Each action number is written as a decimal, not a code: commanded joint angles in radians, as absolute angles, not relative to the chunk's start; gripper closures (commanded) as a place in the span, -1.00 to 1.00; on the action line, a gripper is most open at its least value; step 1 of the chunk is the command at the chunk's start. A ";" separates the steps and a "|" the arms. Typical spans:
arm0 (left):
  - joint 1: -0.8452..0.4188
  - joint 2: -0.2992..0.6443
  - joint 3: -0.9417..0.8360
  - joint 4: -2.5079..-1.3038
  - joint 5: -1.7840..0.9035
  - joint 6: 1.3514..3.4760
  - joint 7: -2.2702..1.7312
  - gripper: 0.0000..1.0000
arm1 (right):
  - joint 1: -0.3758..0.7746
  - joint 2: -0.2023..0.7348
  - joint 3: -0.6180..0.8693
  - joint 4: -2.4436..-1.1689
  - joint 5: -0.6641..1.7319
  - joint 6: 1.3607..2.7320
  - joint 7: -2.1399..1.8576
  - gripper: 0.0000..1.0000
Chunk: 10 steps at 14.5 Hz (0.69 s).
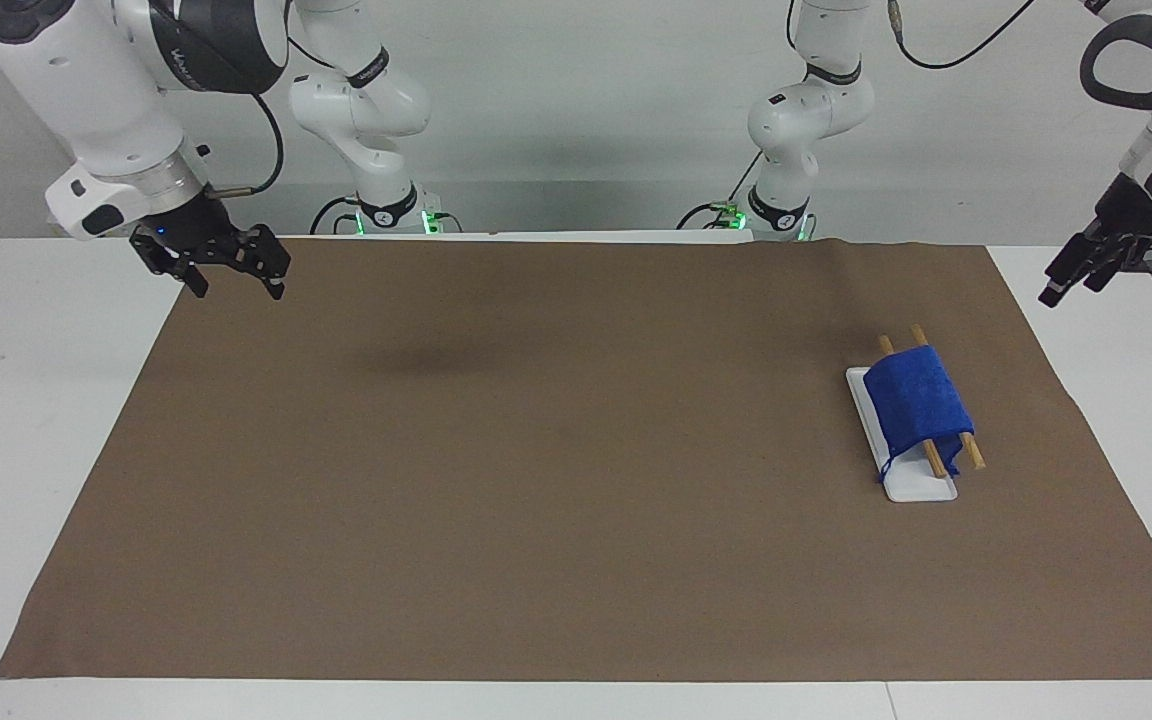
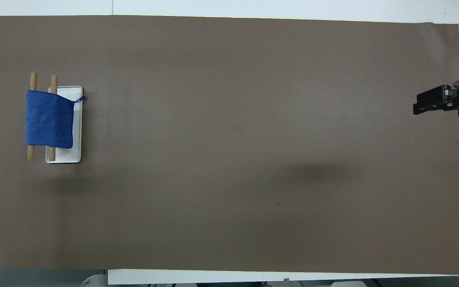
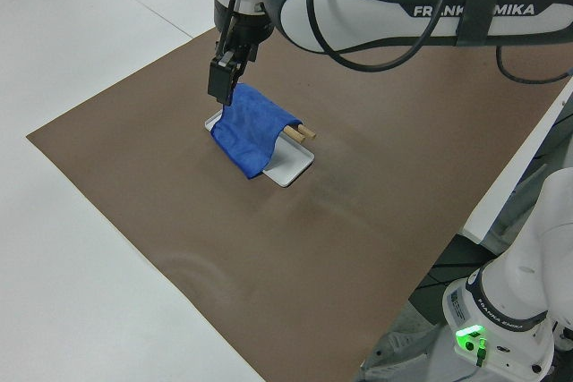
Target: Right arm passes towel to left arm to hang
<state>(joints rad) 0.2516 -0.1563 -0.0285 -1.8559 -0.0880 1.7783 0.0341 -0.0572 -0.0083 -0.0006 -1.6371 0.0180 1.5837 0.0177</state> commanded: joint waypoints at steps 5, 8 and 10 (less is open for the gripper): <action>-0.028 -0.040 -0.025 -1.527 0.064 1.326 0.034 -1.00 | -0.067 -0.037 -0.015 -1.640 0.015 1.572 0.023 -1.00; -0.034 0.006 -0.023 -1.450 -0.001 1.269 0.034 -1.00 | -0.068 -0.038 -0.015 -1.641 0.015 1.566 0.021 -1.00; -0.043 0.011 -0.018 -1.456 -0.017 1.285 0.034 -1.00 | -0.060 -0.038 -0.014 -1.641 0.015 1.562 0.021 -1.00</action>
<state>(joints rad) -0.0333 -0.0228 -0.0388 -1.5007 0.0050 1.3157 0.0260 -0.0582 -0.0262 -0.0194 -1.6317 0.0180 1.5736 0.0177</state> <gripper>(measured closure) 0.000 0.000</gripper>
